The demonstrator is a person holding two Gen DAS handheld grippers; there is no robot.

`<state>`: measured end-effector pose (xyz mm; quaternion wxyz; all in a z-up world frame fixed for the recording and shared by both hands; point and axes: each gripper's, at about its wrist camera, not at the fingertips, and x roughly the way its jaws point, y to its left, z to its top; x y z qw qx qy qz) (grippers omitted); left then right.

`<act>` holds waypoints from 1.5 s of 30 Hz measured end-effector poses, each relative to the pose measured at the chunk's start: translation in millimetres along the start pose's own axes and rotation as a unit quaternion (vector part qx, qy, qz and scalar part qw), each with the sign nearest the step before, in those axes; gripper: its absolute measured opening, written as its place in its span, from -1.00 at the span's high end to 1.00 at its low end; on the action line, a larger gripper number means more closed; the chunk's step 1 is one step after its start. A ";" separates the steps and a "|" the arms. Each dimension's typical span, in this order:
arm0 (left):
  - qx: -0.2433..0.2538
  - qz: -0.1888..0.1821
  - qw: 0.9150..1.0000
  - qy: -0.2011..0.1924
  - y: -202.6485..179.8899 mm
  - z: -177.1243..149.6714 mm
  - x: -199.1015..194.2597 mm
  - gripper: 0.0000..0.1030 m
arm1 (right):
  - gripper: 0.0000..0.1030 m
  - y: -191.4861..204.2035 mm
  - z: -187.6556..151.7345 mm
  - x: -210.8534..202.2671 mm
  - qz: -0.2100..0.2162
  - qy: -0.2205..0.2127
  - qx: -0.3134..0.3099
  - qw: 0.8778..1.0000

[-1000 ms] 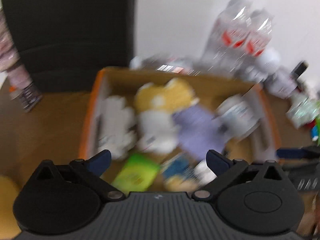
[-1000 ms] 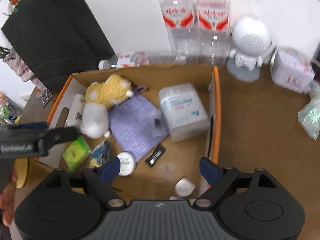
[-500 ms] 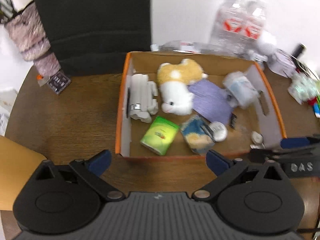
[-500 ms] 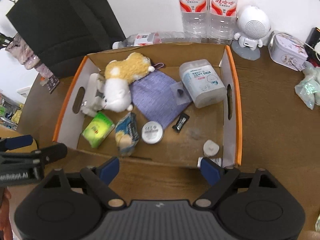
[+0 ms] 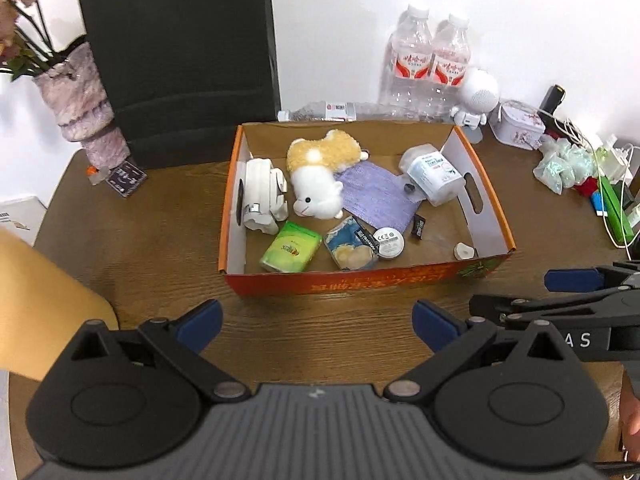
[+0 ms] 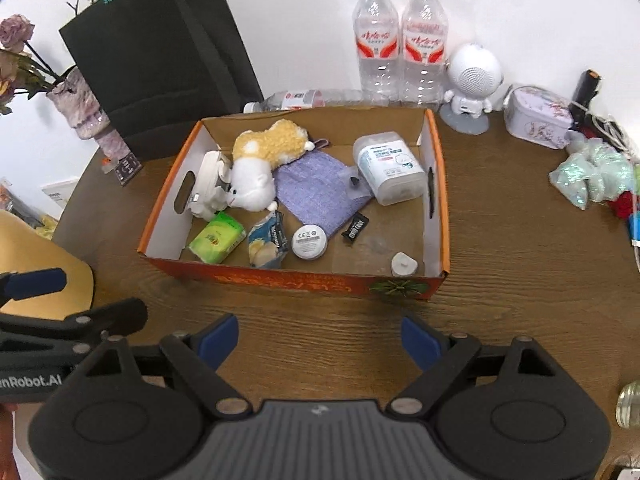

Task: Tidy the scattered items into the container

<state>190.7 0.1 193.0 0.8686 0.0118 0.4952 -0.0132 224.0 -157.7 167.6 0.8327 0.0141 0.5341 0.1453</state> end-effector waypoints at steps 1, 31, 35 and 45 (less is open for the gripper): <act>-0.001 0.000 1.000 -0.006 -0.5 -2.8 -5.2 -1.00 | -0.71 0.3 -2.3 -3.9 0.001 -0.006 0.000 1.000; 0.034 -0.010 0.985 -0.169 -15.1 -246.4 61.9 -1.00 | -0.91 -5.8 -252.8 56.2 -0.052 -0.266 -0.090 0.958; 0.021 -0.013 0.987 -0.162 -12.2 -249.4 72.4 -1.00 | -0.91 -10.2 -249.6 63.9 -0.058 -0.245 -0.077 0.965; -0.009 0.013 0.987 -0.162 -3.8 -250.0 77.1 -1.00 | -0.96 -18.9 -247.9 75.6 -0.057 -0.211 -0.054 0.974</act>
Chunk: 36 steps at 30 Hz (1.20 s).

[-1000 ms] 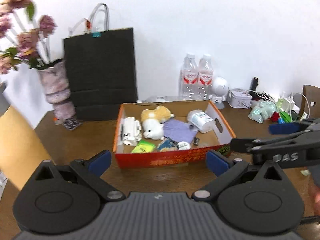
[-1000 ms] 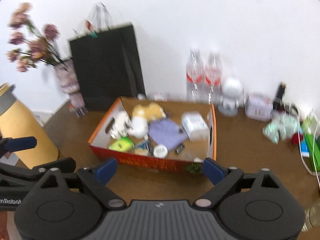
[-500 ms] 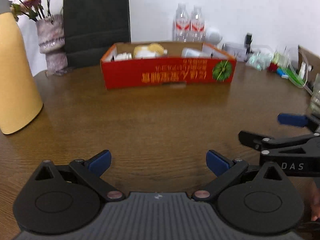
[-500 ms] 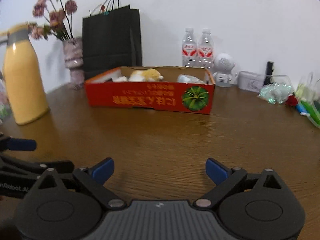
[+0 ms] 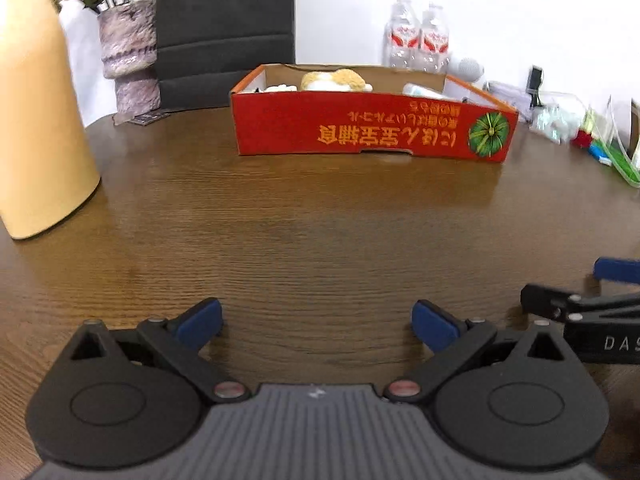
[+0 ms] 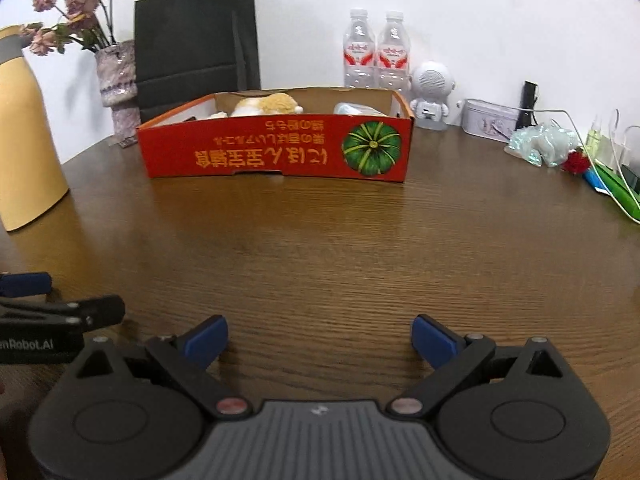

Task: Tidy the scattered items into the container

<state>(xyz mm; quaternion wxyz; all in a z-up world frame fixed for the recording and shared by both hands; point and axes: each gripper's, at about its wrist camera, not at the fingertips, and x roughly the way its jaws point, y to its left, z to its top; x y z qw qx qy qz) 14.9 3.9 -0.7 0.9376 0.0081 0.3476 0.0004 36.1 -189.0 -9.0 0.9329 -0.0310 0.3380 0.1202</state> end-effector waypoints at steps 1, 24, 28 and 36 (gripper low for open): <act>0.001 -0.002 1.000 0.001 -0.4 1.1 1.1 -1.00 | -1.00 2.1 -0.1 0.2 -0.002 0.001 -0.003 1.000; -0.002 0.000 1.000 -0.003 0.1 0.7 0.7 -1.00 | -1.00 9.7 1.2 1.3 0.017 0.004 -0.016 1.000; -0.001 0.000 1.000 -0.003 0.3 -0.5 -1.0 -1.00 | -1.00 9.7 1.4 1.1 0.017 0.004 -0.016 1.000; 0.003 -0.007 1.000 -0.003 0.1 -18.1 -22.2 -1.00 | -1.00 13.2 -15.3 -19.3 0.010 0.004 -0.013 1.000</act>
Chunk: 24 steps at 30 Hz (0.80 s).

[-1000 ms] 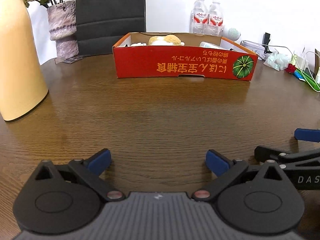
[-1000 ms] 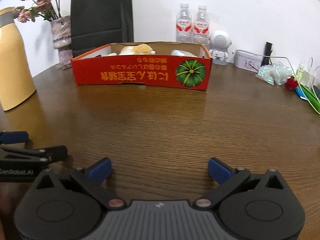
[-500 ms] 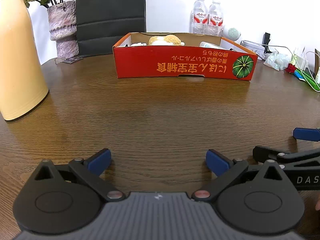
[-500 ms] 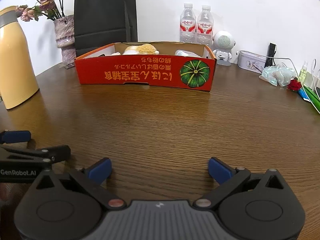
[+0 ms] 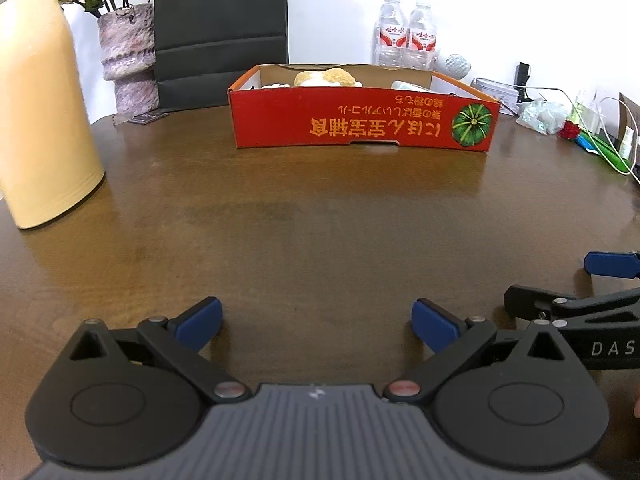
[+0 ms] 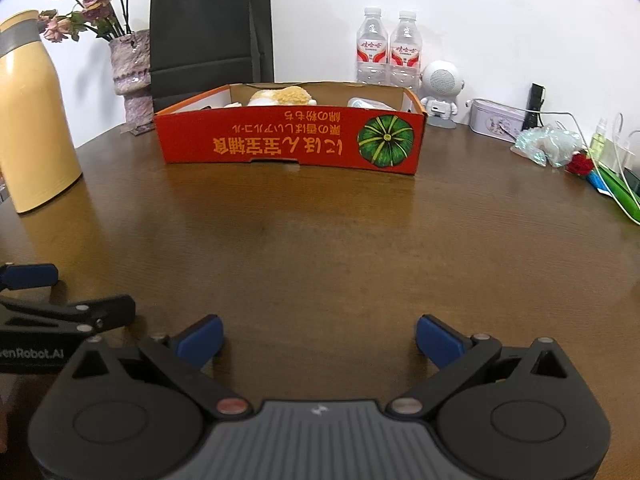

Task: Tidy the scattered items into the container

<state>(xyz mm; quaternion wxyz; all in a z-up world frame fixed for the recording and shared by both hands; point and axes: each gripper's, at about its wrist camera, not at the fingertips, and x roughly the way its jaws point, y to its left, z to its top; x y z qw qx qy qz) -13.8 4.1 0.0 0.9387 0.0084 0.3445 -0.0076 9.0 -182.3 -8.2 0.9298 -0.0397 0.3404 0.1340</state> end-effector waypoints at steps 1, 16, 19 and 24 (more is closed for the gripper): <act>0.001 -0.001 1.000 0.000 -0.2 -1.0 -1.1 -1.00 | -1.00 0.6 -2.5 -2.9 0.000 0.000 0.000 1.000; 0.002 -0.001 1.000 0.000 -1.4 -1.5 -1.3 -1.00 | -1.00 0.1 -4.8 -5.6 0.001 0.000 0.002 1.000; 0.002 -0.001 1.000 0.000 -1.5 -1.5 -1.1 -1.00 | -1.00 0.2 -4.9 -5.7 0.001 -0.001 0.002 1.000; 0.001 -0.001 1.000 0.000 -1.2 -2.1 -1.4 -1.00 | -1.00 0.2 -4.8 -5.8 0.001 -0.001 0.002 1.000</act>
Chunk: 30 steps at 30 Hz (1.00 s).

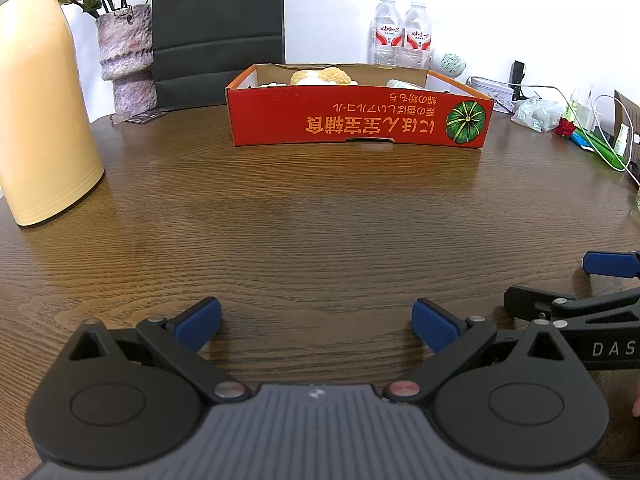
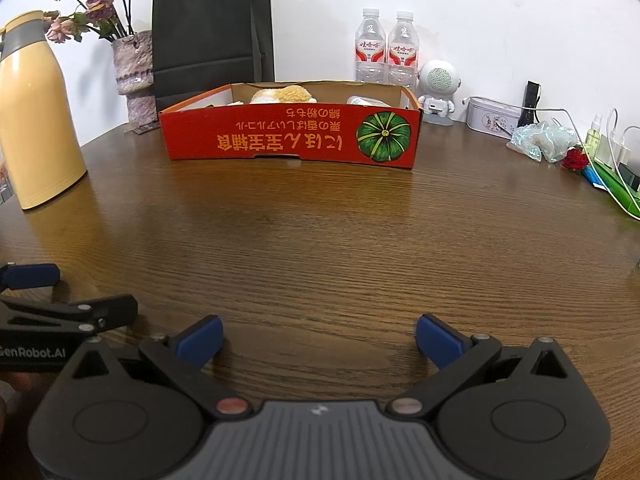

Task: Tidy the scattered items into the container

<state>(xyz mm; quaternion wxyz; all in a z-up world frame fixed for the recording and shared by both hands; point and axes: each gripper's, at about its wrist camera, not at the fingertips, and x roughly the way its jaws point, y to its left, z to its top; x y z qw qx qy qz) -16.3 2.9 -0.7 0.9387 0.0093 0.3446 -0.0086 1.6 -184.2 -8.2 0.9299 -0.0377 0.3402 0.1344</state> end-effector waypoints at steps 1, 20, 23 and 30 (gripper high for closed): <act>-0.001 0.001 1.000 0.000 -0.4 0.0 0.1 -1.00 | -1.00 0.0 0.0 0.0 0.000 0.000 0.000 1.000; -0.005 0.006 1.000 -0.001 -2.3 -0.8 0.6 -1.00 | -1.00 -0.3 0.4 0.0 0.000 0.000 0.000 1.000; -0.006 0.006 1.000 -0.001 -2.3 -0.8 0.9 -1.00 | -1.00 -0.1 0.3 -0.1 0.000 0.000 0.000 1.000; -0.006 0.006 1.000 -0.001 -2.1 -0.9 0.9 -1.00 | -1.00 -0.1 0.4 -0.1 0.000 0.000 0.000 1.000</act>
